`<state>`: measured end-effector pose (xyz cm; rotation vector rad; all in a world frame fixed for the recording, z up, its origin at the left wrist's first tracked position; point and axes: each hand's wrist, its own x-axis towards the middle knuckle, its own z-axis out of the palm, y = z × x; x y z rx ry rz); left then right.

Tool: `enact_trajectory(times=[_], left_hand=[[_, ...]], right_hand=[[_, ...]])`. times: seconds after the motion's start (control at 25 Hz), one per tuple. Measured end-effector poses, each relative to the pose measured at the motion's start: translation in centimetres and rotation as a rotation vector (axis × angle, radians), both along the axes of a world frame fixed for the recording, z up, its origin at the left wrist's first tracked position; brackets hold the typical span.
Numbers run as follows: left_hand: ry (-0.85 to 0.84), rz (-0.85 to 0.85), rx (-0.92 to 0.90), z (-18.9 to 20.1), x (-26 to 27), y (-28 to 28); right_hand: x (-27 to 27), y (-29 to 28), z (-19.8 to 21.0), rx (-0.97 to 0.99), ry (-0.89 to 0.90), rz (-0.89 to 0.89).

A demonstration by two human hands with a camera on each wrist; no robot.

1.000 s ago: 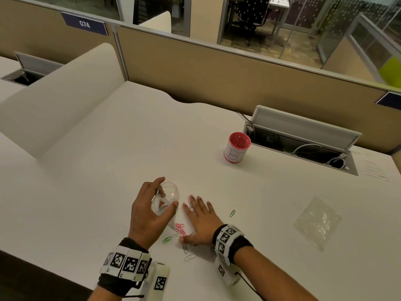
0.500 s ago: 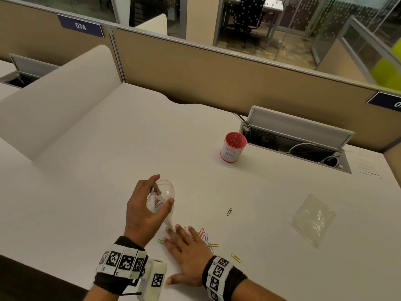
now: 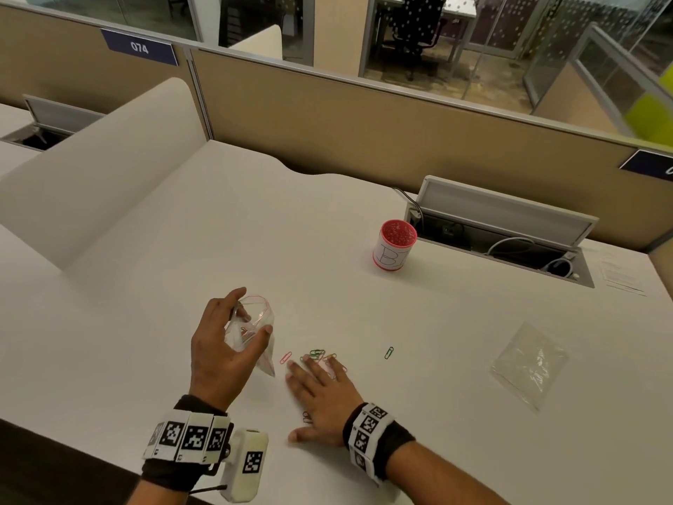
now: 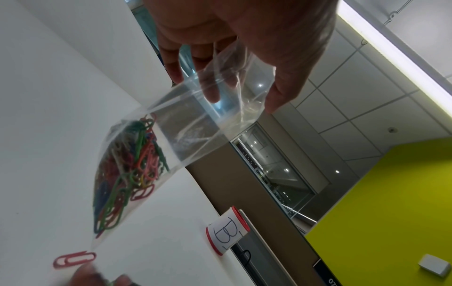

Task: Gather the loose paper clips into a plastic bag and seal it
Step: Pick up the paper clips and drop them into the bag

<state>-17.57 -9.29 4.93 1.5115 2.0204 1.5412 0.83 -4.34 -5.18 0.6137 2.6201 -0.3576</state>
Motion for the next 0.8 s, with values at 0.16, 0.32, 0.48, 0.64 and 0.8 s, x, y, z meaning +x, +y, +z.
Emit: enact_trajectory(times=[0.16, 0.32, 0.48, 0.64, 0.8], left_hand=[[0.013, 0.003, -0.018, -0.2, 0.1, -0.2], [-0.009, -0.011, -0.009, -0.4, 0.3, -0.5], [-0.016, -0.026, -0.011, -0.7, 0.4, -0.9], [-0.037, -0.058, -0.017, -1.3, 1.0, -1.1], [-0.050, -0.097, -0.018, -1.4, 1.9, -0.9]], right_hand=[[-1.6, 0.8, 0.5, 0.003, -0.005, -0.041], [-1.6, 1.0, 0.0, -0.008, -0.006, -0.106], [3.2, 2.2, -0.2, -0.051, -0.022, -0.242], [7.5, 3.8, 0.7, -0.033, -0.070, -0.348], [6.8, 0.4, 1.4, -0.042, 0.033, -0.163]])
